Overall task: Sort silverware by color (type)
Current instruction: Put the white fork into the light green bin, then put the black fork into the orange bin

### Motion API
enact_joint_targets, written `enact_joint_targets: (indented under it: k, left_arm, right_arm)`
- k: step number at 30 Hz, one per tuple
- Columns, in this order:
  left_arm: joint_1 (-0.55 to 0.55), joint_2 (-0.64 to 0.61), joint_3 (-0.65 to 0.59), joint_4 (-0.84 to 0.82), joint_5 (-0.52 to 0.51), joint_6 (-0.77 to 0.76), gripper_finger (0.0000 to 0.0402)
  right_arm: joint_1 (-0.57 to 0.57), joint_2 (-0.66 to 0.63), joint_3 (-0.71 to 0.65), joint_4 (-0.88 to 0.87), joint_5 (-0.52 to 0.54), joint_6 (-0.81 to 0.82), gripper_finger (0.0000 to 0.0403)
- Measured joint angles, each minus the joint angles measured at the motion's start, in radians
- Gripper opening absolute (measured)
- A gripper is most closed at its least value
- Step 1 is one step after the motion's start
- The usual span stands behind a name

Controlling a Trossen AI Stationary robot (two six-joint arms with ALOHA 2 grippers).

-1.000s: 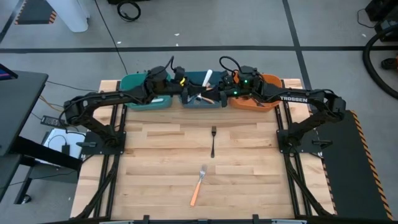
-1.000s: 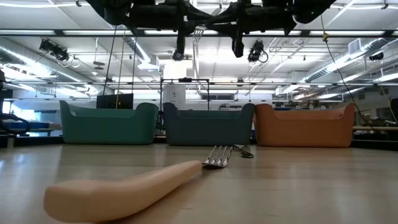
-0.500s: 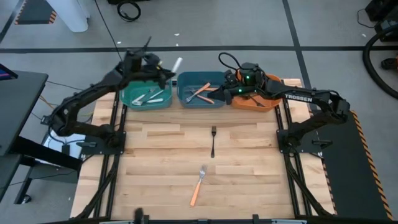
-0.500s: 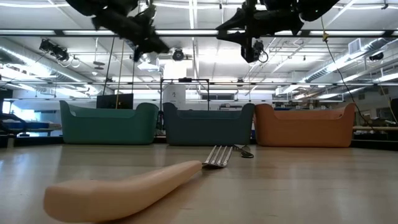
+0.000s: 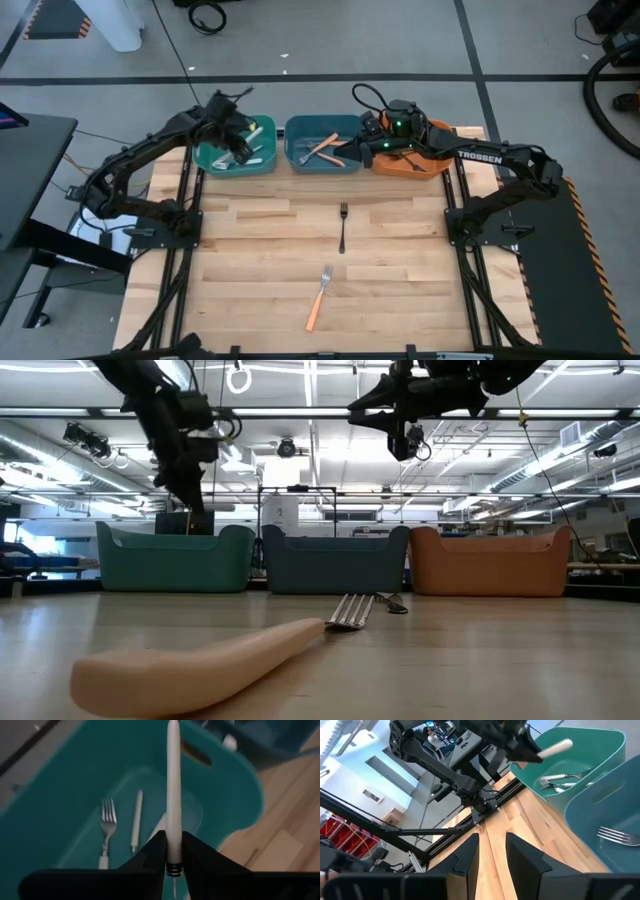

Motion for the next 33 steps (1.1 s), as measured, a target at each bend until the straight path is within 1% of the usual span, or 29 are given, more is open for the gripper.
enact_joint_targets:
  k: [5,9,15,17,21,23,25,31,33]
  left_arm:
    - [-0.002,0.048,-0.03,-0.002,-0.002,-0.009,0.009]
    - [-0.004,0.054,-0.03,0.023,-0.001,-0.048,0.0111]
    - [-0.003,0.053,-0.029,0.074,0.003,-0.158,0.012]
    - [-0.003,0.053,-0.029,0.067,0.035,-0.158,0.012]
    - [-0.003,0.046,-0.029,0.004,0.176,-0.161,0.0121]
    - [-0.011,0.035,-0.029,-0.038,0.244,-0.163,0.0121]
    - [-0.031,0.03,-0.029,-0.07,0.283,-0.17,0.0121]
    - [-0.121,0.019,-0.029,-0.186,0.288,-0.177,0.0121]
    - [-0.152,0.019,-0.029,-0.203,0.269,-0.177,0.0121]
  right_arm:
    - [0.0,0.0,0.0,0.0,0.002,0.001,0.0103]
    - [0.002,0.0,0.0,0.0,0.002,0.007,0.0103]
    - [0.026,0.001,0.0,-0.001,0.002,0.036,0.0103]
    - [0.036,0.001,0.0,-0.002,0.002,0.042,0.0103]
    - [0.054,0.001,0.0,-0.002,0.005,0.05,0.0103]
    - [0.065,0.001,0.0,-0.003,0.032,0.05,0.0103]
    - [0.075,0.001,0.0,-0.004,0.052,0.053,0.0103]
    - [0.117,0.002,0.0,-0.06,0.055,0.108,0.0103]
    - [0.137,0.002,0.0,-0.105,0.083,0.129,0.0103]
